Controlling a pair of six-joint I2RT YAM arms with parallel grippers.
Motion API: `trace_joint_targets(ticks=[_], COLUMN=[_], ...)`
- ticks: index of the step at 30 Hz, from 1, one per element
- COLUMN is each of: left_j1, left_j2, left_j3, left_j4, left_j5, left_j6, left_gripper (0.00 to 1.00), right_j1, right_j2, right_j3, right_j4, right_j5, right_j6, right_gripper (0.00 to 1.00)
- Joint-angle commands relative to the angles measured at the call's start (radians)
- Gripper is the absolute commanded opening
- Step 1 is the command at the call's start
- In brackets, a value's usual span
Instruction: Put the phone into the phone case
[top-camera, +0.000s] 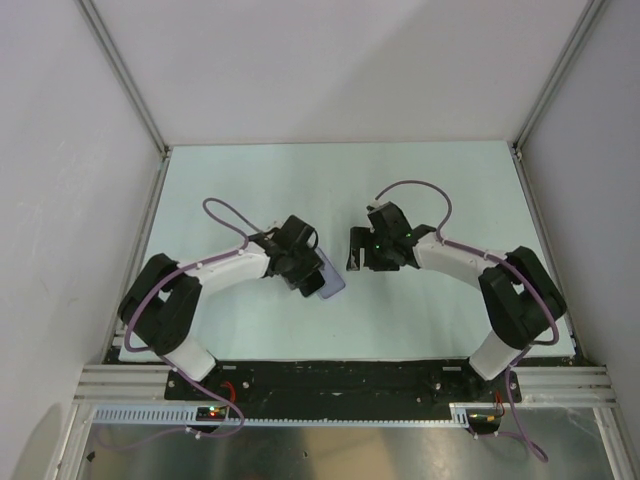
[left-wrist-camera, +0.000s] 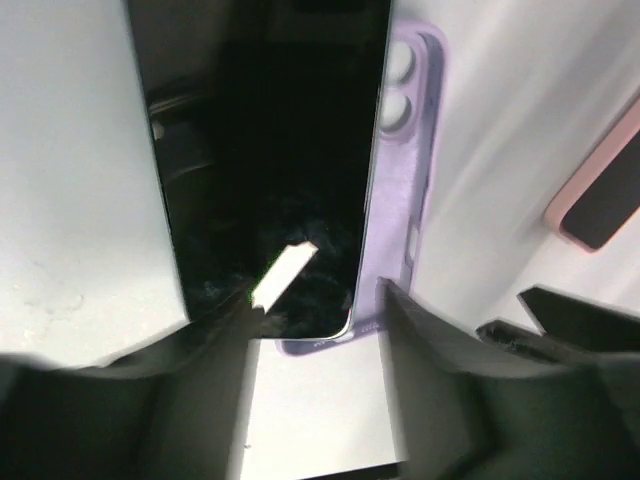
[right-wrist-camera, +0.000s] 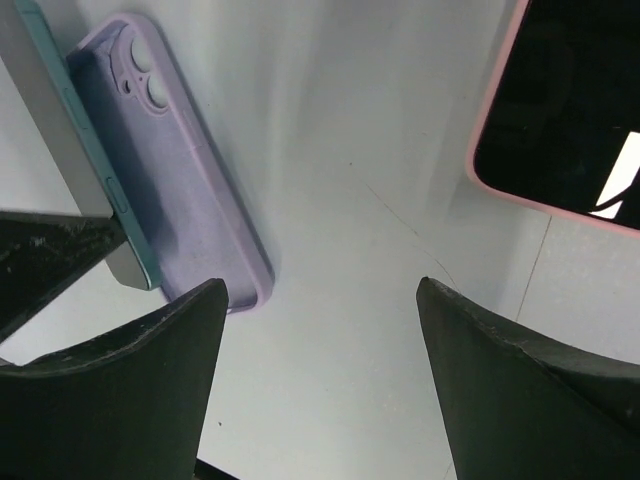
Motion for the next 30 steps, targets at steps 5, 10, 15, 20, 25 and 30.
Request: trace_joint_targets(ticks=[5, 10, 15, 20, 25, 30], left_j1=[-0.032, -0.027, -0.007, 0.086, 0.174, 0.216], left_j2=[-0.01, -0.075, -0.145, -0.237, -0.237, -0.216], left_j3=[0.03, 0.046, 0.076, -0.003, -0.054, -0.096], left_j4=[0.01, 0.003, -0.044, -0.063, -0.054, 0.012], left_j5=[0.007, -0.012, -0.034, -0.065, -0.052, -0.004], left_j6=[0.033, 0.105, 0.158, 0.163, 0.209, 0.223], left_gripper=[0.58, 0.66, 0.68, 0.67, 0.58, 0.5], right_j1=[0.021, 0.021, 0.033, 0.042, 0.095, 0.144], right_j2=[0.056, 0.076, 0.102, 0.095, 0.079, 0.118], right_j3=[0.066, 0.086, 0.111, 0.116, 0.134, 0.194], right_j4=[0.03, 0.033, 0.039, 0.064, 0.108, 0.109], right_j5=[0.004, 0.005, 0.005, -0.005, -0.004, -0.043], right_j6=[0.011, 0.008, 0.001, -0.024, -0.073, -0.123], right_gripper=[0.81, 0.81, 0.81, 0.82, 0.82, 0.82])
